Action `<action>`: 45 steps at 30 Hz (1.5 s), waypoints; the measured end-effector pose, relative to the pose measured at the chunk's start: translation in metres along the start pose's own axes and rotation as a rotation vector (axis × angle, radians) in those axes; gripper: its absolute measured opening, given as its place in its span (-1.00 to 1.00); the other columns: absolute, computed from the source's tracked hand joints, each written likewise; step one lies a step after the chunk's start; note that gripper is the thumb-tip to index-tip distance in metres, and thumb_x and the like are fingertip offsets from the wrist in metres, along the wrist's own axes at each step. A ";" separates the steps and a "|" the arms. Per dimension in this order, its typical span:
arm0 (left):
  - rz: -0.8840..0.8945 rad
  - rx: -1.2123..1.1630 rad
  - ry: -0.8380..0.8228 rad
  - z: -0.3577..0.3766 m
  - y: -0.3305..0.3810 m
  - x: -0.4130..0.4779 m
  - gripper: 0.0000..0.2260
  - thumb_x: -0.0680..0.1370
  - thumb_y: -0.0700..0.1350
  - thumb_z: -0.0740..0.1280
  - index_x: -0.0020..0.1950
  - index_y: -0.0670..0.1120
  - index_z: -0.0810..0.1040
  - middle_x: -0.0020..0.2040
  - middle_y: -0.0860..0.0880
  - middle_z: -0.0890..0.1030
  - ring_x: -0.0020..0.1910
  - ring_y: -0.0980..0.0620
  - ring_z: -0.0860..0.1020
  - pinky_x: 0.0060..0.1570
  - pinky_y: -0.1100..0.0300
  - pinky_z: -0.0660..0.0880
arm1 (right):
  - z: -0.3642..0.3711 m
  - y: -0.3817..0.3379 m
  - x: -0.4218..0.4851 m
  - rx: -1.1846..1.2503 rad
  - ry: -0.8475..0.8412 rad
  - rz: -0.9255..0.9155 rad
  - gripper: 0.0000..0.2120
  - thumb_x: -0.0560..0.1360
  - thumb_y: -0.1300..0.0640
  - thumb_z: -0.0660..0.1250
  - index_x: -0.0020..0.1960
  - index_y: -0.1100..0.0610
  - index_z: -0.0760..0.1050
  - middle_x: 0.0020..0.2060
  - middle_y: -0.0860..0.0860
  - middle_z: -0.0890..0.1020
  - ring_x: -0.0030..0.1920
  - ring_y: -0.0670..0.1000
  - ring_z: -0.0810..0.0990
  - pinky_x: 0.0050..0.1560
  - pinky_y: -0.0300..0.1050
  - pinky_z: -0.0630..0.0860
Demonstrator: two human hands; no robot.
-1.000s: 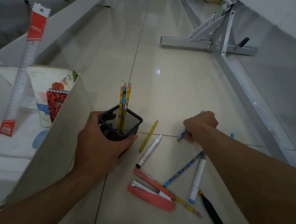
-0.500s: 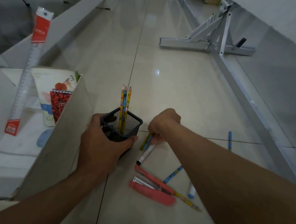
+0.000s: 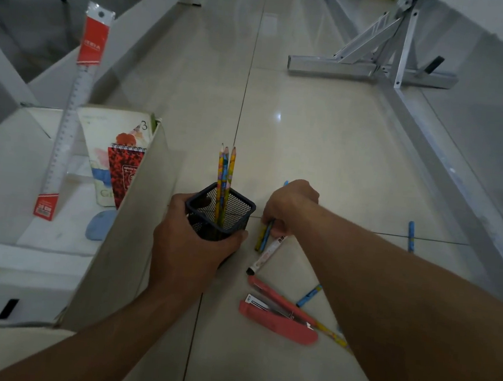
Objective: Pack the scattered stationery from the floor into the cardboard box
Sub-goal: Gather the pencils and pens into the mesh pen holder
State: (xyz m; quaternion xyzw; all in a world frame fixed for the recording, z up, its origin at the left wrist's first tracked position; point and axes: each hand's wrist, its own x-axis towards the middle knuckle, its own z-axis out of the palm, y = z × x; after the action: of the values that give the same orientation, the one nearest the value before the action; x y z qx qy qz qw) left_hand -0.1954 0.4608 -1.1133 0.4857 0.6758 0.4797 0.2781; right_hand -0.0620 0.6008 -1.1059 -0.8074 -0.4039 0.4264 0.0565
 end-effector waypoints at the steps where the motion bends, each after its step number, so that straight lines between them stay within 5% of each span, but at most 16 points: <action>1: -0.002 0.000 0.002 0.000 0.000 0.000 -0.33 0.21 0.01 0.68 0.23 0.06 0.46 0.09 0.15 0.61 -0.01 0.30 0.57 -0.23 0.58 0.47 | 0.002 0.002 0.007 -0.044 0.033 -0.002 -0.76 0.30 0.22 0.62 -0.15 0.17 0.58 -0.07 0.08 0.74 -0.20 0.02 0.71 -0.44 -0.26 0.57; 3: -0.005 0.001 0.005 -0.001 -0.001 0.001 -0.33 0.20 0.02 0.68 0.23 0.05 0.47 0.08 0.15 0.61 -0.01 0.30 0.58 -0.23 0.58 0.47 | 0.003 -0.001 0.006 -0.086 0.024 0.018 -0.75 0.32 0.21 0.63 -0.15 0.19 0.57 -0.13 0.07 0.73 -0.21 0.03 0.71 -0.27 -0.18 0.64; 7: -0.006 0.011 0.013 0.000 0.000 0.001 -0.33 0.20 0.02 0.68 0.23 0.05 0.49 0.06 0.16 0.62 -0.02 0.30 0.58 -0.24 0.57 0.47 | 0.011 0.000 0.002 -0.064 0.069 -0.057 -0.76 0.36 0.20 0.57 -0.05 0.15 0.57 -0.07 0.07 0.71 -0.23 0.04 0.66 -0.38 -0.15 0.56; 11: -0.004 0.016 0.012 0.001 0.001 0.001 -0.33 0.19 0.01 0.68 0.23 0.03 0.49 0.05 0.16 0.62 -0.03 0.30 0.58 -0.26 0.59 0.45 | 0.021 0.003 0.001 0.047 0.180 -0.138 -0.78 0.39 0.17 0.57 -0.10 0.16 0.54 0.01 0.12 0.69 -0.02 0.12 0.72 -0.02 -0.02 0.69; 15: -0.005 0.020 0.012 0.000 0.002 0.000 -0.33 0.19 0.01 0.69 0.23 0.03 0.49 0.05 0.15 0.63 -0.02 0.26 0.60 -0.25 0.57 0.47 | 0.023 0.006 -0.001 0.069 0.205 -0.179 -0.81 0.40 0.23 0.53 -0.02 0.17 0.60 0.00 0.12 0.67 -0.05 0.15 0.70 -0.03 0.06 0.70; 22: -0.024 -0.009 0.009 -0.002 0.003 0.001 -0.38 0.19 -0.01 0.69 0.17 0.06 0.51 0.00 0.17 0.66 -0.07 0.31 0.63 -0.18 0.46 0.55 | 0.005 0.011 -0.018 -0.028 0.240 -0.348 -0.69 0.35 0.10 0.58 -0.12 0.16 0.46 -0.01 0.16 0.65 0.01 0.17 0.68 -0.15 -0.17 0.48; 26: -0.033 -0.037 -0.001 -0.001 0.005 0.006 -0.37 0.20 0.00 0.69 0.19 0.04 0.51 0.02 0.16 0.65 -0.03 0.25 0.63 -0.17 0.43 0.58 | -0.042 -0.023 -0.027 0.230 0.217 -0.478 -0.73 0.30 0.18 0.56 -0.12 0.35 0.62 -0.21 0.21 0.71 -0.33 0.15 0.74 -0.25 0.03 0.72; 29: -0.023 -0.056 -0.004 0.002 0.013 0.014 -0.34 0.22 0.01 0.68 0.24 0.02 0.50 0.05 0.17 0.64 -0.01 0.23 0.62 -0.19 0.49 0.54 | -0.073 -0.040 -0.045 0.373 0.170 -0.635 -0.84 0.38 0.29 0.53 -0.12 0.37 0.65 -0.23 0.23 0.74 -0.29 0.17 0.77 -0.24 0.03 0.73; 34: -0.012 -0.070 -0.003 0.012 0.024 0.023 -0.34 0.23 -0.01 0.68 0.26 -0.02 0.49 0.07 0.14 0.63 -0.05 0.26 0.60 -0.27 0.57 0.47 | -0.083 -0.025 -0.085 0.458 0.019 -0.905 -0.73 0.49 0.35 0.47 0.18 0.26 0.59 -0.20 0.17 0.75 -0.23 0.06 0.78 -0.17 -0.09 0.73; 39: -0.001 -0.076 -0.022 0.020 0.024 0.018 -0.36 0.24 0.00 0.67 0.23 0.02 0.49 -0.03 0.21 0.60 -0.07 0.43 0.57 -0.28 0.55 0.47 | -0.058 0.005 -0.078 0.299 -0.036 -0.878 -0.83 0.46 0.28 0.53 0.03 0.26 0.64 -0.25 0.13 0.76 -0.24 0.08 0.78 -0.14 0.04 0.73; 45: 0.001 -0.067 -0.055 0.025 0.019 0.009 -0.36 0.23 0.01 0.67 0.23 0.01 0.49 0.01 0.16 0.64 -0.06 0.32 0.61 -0.23 0.52 0.50 | -0.049 0.013 -0.071 0.150 0.014 -0.842 -0.78 0.40 0.21 0.60 0.00 0.25 0.70 -0.27 0.08 0.76 -0.27 0.02 0.77 -0.13 -0.01 0.74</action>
State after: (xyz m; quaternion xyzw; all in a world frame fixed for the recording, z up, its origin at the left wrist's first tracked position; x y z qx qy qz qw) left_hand -0.1698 0.4798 -1.1045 0.4896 0.6511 0.4886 0.3125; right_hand -0.0398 0.5550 -1.0353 -0.5685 -0.6659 0.3888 0.2868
